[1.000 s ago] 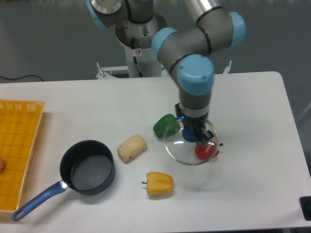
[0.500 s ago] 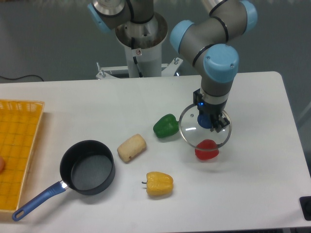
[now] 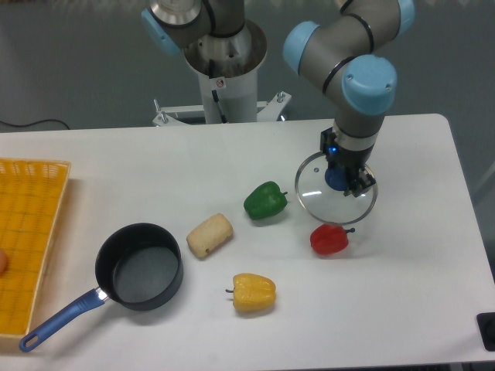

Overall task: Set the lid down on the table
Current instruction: 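Move the held glass lid past the red pepper toward the table edge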

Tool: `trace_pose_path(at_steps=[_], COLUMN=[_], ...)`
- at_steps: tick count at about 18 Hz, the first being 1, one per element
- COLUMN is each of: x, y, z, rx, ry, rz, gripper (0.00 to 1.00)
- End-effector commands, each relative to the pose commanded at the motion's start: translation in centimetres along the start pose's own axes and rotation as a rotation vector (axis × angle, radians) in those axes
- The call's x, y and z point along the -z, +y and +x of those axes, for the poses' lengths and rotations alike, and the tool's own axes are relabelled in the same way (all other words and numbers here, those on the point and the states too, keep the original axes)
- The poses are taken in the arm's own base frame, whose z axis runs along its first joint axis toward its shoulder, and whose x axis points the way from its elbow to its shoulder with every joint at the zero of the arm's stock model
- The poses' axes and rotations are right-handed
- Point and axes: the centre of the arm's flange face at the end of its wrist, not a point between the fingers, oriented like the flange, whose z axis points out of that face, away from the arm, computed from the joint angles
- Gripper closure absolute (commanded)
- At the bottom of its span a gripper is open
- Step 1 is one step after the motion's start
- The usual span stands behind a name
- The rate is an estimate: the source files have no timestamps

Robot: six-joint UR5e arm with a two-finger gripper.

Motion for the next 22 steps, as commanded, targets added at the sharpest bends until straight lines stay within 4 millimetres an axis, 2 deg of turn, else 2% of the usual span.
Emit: trace_pose_path(at_steps=[2, 11, 17, 22], x=[-0.5, -1.1, -1.9, -3.7], y=[1.6, 3.3, 5.2, 6.3], z=[0.5, 0.7, 0.1, -0.8], rx=[-0.011, -0.024, -0.023, -0.015], ry=[0.007, -0.028, -0.046, -0.043], rz=[0.006, -0.009, -0.020, -0.028], gripper=[0.37, 0.37, 0.37, 0.37])
